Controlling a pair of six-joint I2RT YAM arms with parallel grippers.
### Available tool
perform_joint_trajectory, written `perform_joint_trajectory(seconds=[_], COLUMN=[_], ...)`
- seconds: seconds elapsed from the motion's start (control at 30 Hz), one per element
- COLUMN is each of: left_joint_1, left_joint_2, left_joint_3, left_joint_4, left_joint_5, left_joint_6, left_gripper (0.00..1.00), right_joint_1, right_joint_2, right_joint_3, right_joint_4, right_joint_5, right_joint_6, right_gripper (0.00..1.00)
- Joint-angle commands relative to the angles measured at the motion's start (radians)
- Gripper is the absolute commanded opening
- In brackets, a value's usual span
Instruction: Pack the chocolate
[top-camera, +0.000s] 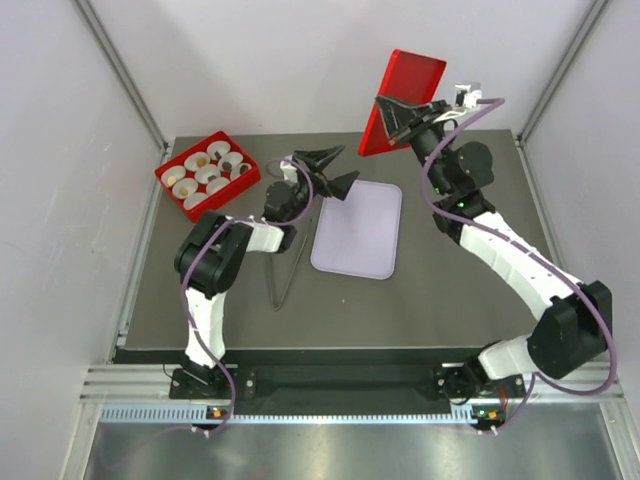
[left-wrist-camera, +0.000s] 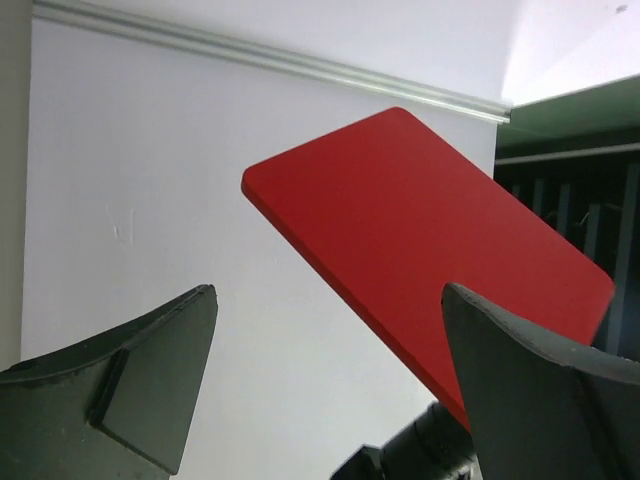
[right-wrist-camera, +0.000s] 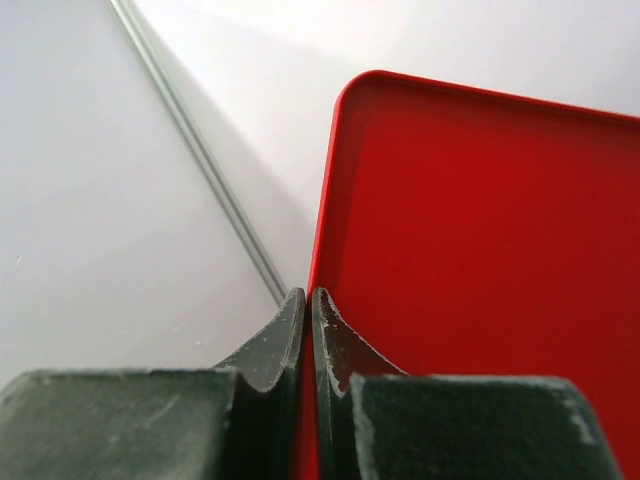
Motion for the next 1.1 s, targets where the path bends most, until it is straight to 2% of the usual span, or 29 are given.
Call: perform_joint_trajectory(seconds=[0.0,0.07,0.1,0.17,0.2,0.23,0.27,0.3,0.4,0.5,0.8,1.0,1.07], left_joint_1=[0.018,0.016,0.013,0.001,-0.008,-0.034,-0.052,-0.072,-0.14,-0.157,-0.172,-0.191,-0.207], left_joint_2=[-0.116,-0.15,-0.164,-0.227,-0.251,-0.28,-0.338,-0.368,-0.455,-0.48,-0.477,-0.488,-0.495], left_joint_3=[0.007,0.02,0.032,0.037,0.05,0.06,0.072,0.093,0.063,0.037,-0.054,-0.048,-0.013], left_joint_4=[0.102,-0.014,-0.068,-0.228,-0.306,-0.369,-0.506,-0.576,-0.61,-0.564,-0.472,-0.46,-0.521], left_joint_5=[0.172,0.213,0.241,0.238,0.228,0.185,0.157,0.111,0.017,0.029,0.048,0.063,0.043], left_joint_6=[0.01,0.159,0.31,0.478,0.657,0.759,0.871,1.071,1.285,1.341,1.349,1.39,1.443], left_gripper=[0.98,0.96,0.95,0.94,0.94,0.94,0.94,0.95,0.98,0.98,0.98,0.98,0.98], right_joint_1=[-0.01,-0.011,-0.01,-0.008,-0.008,-0.01,-0.01,-0.01,-0.008,-0.008,-0.008,-0.008,-0.008], right_joint_2=[-0.078,-0.082,-0.087,-0.102,-0.107,-0.116,-0.134,-0.144,-0.176,-0.193,-0.207,-0.205,-0.202], right_joint_3=[0.027,0.058,0.064,0.069,0.07,0.066,0.061,0.047,0.03,0.012,-0.006,-0.01,-0.013], right_joint_4=[-0.015,-0.093,-0.11,-0.147,-0.184,-0.201,-0.215,-0.236,-0.258,-0.266,-0.233,-0.223,-0.221], right_joint_5=[0.069,0.155,0.166,0.194,0.201,0.209,0.23,0.241,0.264,0.269,0.275,0.294,0.291], right_joint_6=[0.002,0.036,0.045,0.083,0.096,0.117,0.131,0.143,0.174,0.203,0.22,0.234,0.26], right_gripper=[0.0,0.0,0.0,0.0,0.0,0.0,0.0,0.0,0.0,0.0,0.0,0.0,0.0])
